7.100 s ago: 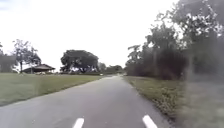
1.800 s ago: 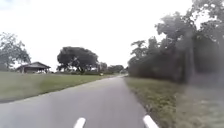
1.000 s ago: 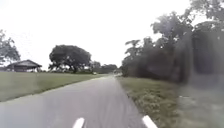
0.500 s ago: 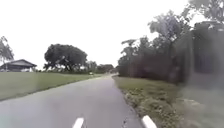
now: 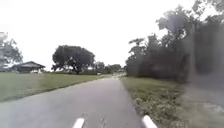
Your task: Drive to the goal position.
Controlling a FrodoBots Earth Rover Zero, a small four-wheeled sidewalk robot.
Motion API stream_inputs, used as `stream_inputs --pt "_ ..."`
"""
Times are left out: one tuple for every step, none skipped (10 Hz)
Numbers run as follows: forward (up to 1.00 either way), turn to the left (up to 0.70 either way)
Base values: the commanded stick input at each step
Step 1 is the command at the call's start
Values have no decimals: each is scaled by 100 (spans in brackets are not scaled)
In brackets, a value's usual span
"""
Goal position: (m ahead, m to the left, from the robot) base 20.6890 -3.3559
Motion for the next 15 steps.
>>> stream_inputs --pt "69 33" --pt "69 33" --pt "69 33" --pt "69 33" --pt "69 33" --pt "69 12" --pt "69 3" --pt "69 3" --pt "69 3" --pt "69 3" --pt "69 3" --pt "69 3" --pt "69 3" --pt "69 3" --pt "69 3"
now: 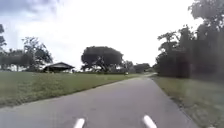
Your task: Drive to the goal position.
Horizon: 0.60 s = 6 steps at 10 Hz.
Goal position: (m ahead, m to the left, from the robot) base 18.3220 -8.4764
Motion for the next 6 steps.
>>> stream_inputs --pt "69 3" --pt "69 3" --pt "69 3" --pt "69 3" --pt "69 3" --pt "69 3"
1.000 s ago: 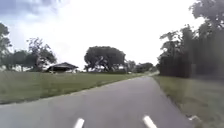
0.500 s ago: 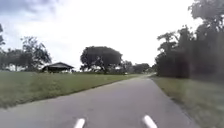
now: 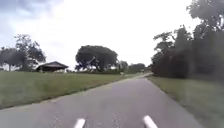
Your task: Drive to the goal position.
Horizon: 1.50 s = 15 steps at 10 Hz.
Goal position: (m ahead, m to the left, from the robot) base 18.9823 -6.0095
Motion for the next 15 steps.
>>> stream_inputs --pt "69 3" --pt "69 3" --pt "69 3" --pt "69 3" --pt "69 3" --pt "69 3" --pt "69 3" --pt "69 3" --pt "69 3" --pt "69 3" --pt "69 3" --pt "69 3" --pt "69 3" --pt "69 3" --pt "69 3"
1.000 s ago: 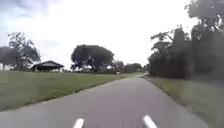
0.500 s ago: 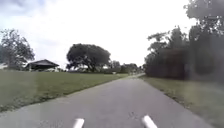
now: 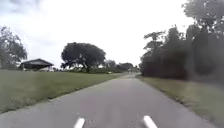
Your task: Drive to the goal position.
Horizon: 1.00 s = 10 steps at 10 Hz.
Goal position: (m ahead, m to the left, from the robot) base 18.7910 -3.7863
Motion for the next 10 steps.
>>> stream_inputs --pt "69 3" --pt "69 2" --pt "69 -1" --pt "69 -24" --pt "69 -28" --pt "69 -17" --pt "69 -5" --pt "69 3" --pt "69 3" --pt "69 3"
